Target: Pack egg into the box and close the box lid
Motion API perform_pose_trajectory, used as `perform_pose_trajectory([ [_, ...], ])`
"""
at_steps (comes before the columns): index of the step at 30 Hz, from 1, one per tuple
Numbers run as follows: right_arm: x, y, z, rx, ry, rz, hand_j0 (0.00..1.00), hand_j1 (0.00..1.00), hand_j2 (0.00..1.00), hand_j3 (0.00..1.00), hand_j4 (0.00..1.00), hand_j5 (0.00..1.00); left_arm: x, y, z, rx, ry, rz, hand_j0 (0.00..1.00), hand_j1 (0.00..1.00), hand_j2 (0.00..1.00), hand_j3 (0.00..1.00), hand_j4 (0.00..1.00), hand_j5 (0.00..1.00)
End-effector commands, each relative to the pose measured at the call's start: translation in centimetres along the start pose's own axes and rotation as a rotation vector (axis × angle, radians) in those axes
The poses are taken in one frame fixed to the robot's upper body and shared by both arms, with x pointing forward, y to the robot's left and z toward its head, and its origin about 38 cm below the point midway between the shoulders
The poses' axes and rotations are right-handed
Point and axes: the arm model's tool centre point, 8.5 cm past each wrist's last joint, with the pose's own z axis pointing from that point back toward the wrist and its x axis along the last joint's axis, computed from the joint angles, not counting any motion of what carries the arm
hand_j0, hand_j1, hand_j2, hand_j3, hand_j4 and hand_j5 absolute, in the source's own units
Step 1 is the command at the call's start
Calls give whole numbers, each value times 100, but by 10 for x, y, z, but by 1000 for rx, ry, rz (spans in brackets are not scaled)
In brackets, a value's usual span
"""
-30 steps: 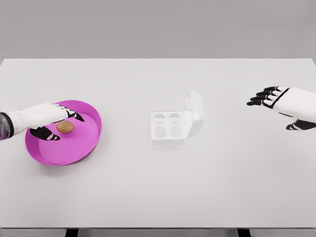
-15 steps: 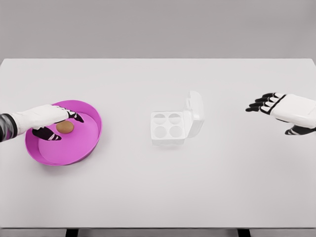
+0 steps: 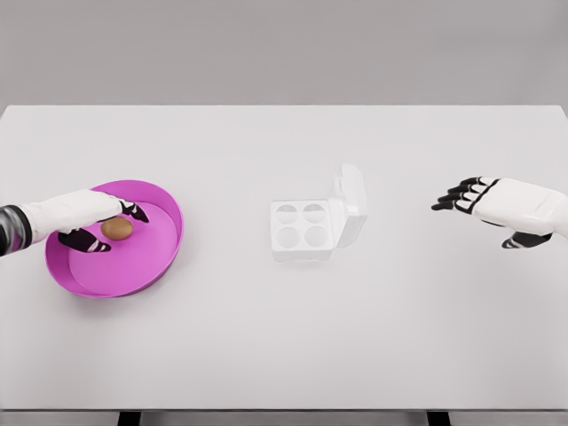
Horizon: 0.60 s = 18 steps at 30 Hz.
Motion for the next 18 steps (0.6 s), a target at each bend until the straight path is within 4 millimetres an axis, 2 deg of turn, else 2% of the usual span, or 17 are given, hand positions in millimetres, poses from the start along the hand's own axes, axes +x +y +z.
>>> perform_pose_trajectory([
  [1,0,0,0,0,-2,-4,100,100,100,100,100,100,0,0,0,1,0,2,73,73,73,73,73,73],
  [18,2,-1,-1,-3,-6,1,100,100,100,100,100,100,0,0,-2,2,-2,8,71,71,71,71,71,71],
])
